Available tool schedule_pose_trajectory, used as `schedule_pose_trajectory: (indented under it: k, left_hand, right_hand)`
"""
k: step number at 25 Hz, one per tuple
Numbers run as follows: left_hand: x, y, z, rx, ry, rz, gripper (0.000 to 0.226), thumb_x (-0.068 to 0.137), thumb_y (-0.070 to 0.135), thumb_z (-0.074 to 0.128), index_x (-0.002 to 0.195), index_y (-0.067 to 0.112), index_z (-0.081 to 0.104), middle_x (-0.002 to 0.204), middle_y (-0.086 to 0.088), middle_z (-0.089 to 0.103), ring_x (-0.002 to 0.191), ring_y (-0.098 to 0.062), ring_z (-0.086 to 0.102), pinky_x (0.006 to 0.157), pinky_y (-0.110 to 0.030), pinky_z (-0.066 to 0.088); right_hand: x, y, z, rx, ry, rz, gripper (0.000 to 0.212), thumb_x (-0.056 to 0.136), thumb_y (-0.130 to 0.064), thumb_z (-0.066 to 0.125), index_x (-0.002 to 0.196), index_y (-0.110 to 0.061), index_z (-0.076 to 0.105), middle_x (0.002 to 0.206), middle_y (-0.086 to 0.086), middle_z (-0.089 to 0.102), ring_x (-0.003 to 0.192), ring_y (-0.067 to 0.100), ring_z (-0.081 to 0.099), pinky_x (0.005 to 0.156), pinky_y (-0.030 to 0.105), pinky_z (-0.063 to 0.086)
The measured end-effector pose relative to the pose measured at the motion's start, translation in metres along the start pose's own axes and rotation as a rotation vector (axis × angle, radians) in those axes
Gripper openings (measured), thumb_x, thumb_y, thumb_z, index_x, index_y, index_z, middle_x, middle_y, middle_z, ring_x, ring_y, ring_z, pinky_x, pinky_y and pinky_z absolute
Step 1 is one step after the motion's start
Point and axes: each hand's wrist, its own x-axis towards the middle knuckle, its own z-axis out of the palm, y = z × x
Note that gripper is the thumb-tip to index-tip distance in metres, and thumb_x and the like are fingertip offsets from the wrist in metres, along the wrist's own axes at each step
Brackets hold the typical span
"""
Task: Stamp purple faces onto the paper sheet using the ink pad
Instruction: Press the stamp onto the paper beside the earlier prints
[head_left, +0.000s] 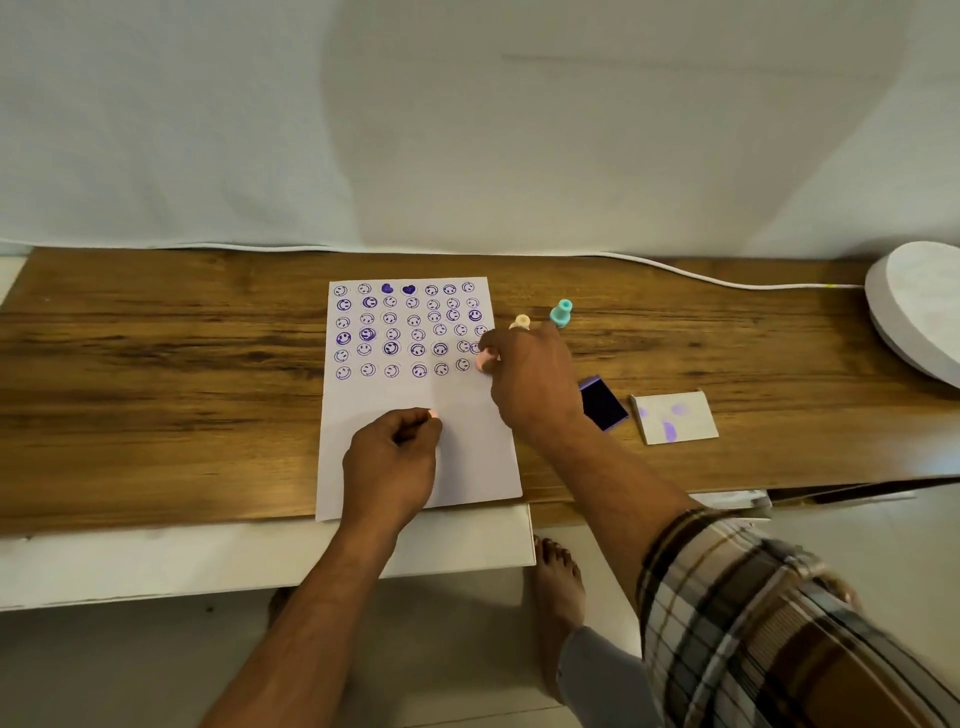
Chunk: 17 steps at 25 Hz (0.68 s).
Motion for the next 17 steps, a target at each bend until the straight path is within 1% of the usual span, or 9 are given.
schedule_pose_trajectory:
  k: [2, 4, 5, 6, 8, 10, 12, 14, 17]
  left_hand:
    - [0.003, 0.0, -0.003, -0.043, -0.015, 0.004, 0.019, 0.092, 0.024, 0.072, 0.11, 0.021, 0.078, 0.104, 0.0, 0.079, 0.097, -0.02, 0.075, 0.099, -0.045, 0.057]
    - [0.003, 0.003, -0.004, -0.154, -0.049, -0.028, 0.017, 0.091, 0.021, 0.075, 0.107, 0.023, 0.08, 0.102, 0.002, 0.081, 0.091, -0.016, 0.077, 0.094, -0.039, 0.06]
    - [0.002, 0.005, -0.004, -0.225, -0.089, -0.054, 0.018, 0.09, 0.019, 0.076, 0.107, 0.022, 0.081, 0.102, 0.001, 0.081, 0.092, -0.016, 0.078, 0.091, -0.037, 0.061]
    - [0.0, 0.006, -0.004, -0.29, -0.145, -0.076, 0.018, 0.089, 0.018, 0.076, 0.107, 0.02, 0.081, 0.103, -0.001, 0.082, 0.095, -0.018, 0.078, 0.09, -0.035, 0.062]
    - [-0.005, 0.008, -0.003, -0.351, -0.258, -0.1, 0.021, 0.088, 0.018, 0.077, 0.109, 0.017, 0.081, 0.108, -0.004, 0.081, 0.101, -0.023, 0.077, 0.09, -0.035, 0.062]
    - [-0.01, 0.01, -0.002, -0.375, -0.347, -0.11, 0.024, 0.087, 0.022, 0.078, 0.111, 0.018, 0.081, 0.112, -0.004, 0.08, 0.104, -0.025, 0.076, 0.094, -0.038, 0.061]
    - [-0.013, 0.012, -0.003, -0.413, -0.405, -0.11, 0.028, 0.083, 0.027, 0.078, 0.11, 0.019, 0.081, 0.112, -0.006, 0.08, 0.105, -0.025, 0.076, 0.095, -0.038, 0.06]
    - [-0.013, 0.015, -0.003, -0.429, -0.412, -0.102, 0.031, 0.08, 0.027, 0.077, 0.109, 0.02, 0.081, 0.112, -0.006, 0.08, 0.106, -0.026, 0.076, 0.094, -0.037, 0.06]
    - [-0.012, 0.016, 0.0, -0.427, -0.382, -0.102, 0.023, 0.087, 0.017, 0.074, 0.109, 0.02, 0.08, 0.112, -0.006, 0.08, 0.105, -0.026, 0.076, 0.091, -0.035, 0.061]
  right_hand:
    - [-0.014, -0.003, -0.008, 0.337, 0.132, 0.165, 0.024, 0.096, -0.018, 0.072, 0.119, -0.023, 0.076, 0.107, -0.003, 0.076, 0.105, 0.017, 0.063, 0.079, 0.033, 0.054]
    - [-0.045, -0.01, -0.019, 0.704, 0.265, 0.349, 0.021, 0.093, -0.027, 0.076, 0.112, -0.037, 0.076, 0.104, -0.019, 0.076, 0.1, 0.003, 0.067, 0.075, 0.02, 0.055]
    - [-0.063, -0.013, -0.024, 0.818, 0.288, 0.406, 0.021, 0.092, -0.029, 0.078, 0.107, -0.044, 0.075, 0.101, -0.024, 0.075, 0.1, -0.002, 0.067, 0.072, 0.013, 0.054]
    - [-0.079, -0.015, -0.029, 0.887, 0.291, 0.432, 0.024, 0.091, -0.028, 0.079, 0.101, -0.049, 0.074, 0.1, -0.028, 0.074, 0.101, -0.007, 0.066, 0.069, 0.009, 0.053]
    - [-0.099, -0.013, -0.035, 0.95, 0.256, 0.441, 0.029, 0.09, -0.024, 0.078, 0.097, -0.051, 0.072, 0.098, -0.031, 0.074, 0.103, -0.012, 0.064, 0.07, 0.001, 0.048]
    - [-0.103, -0.007, -0.037, 0.931, 0.185, 0.424, 0.027, 0.09, -0.022, 0.078, 0.101, -0.046, 0.074, 0.099, -0.031, 0.073, 0.104, -0.014, 0.062, 0.071, -0.001, 0.046]
    - [-0.103, -0.006, -0.037, 0.884, 0.106, 0.39, 0.026, 0.089, -0.021, 0.079, 0.102, -0.043, 0.074, 0.095, -0.035, 0.072, 0.103, -0.017, 0.06, 0.072, -0.003, 0.044]
    - [-0.102, -0.006, -0.032, 0.857, 0.068, 0.348, 0.028, 0.09, -0.018, 0.078, 0.103, -0.041, 0.074, 0.091, -0.039, 0.07, 0.1, -0.022, 0.058, 0.072, -0.005, 0.041]
    - [-0.099, -0.005, -0.029, 0.84, 0.064, 0.333, 0.028, 0.091, -0.016, 0.078, 0.108, -0.038, 0.076, 0.099, -0.034, 0.069, 0.099, -0.026, 0.055, 0.071, -0.008, 0.037]
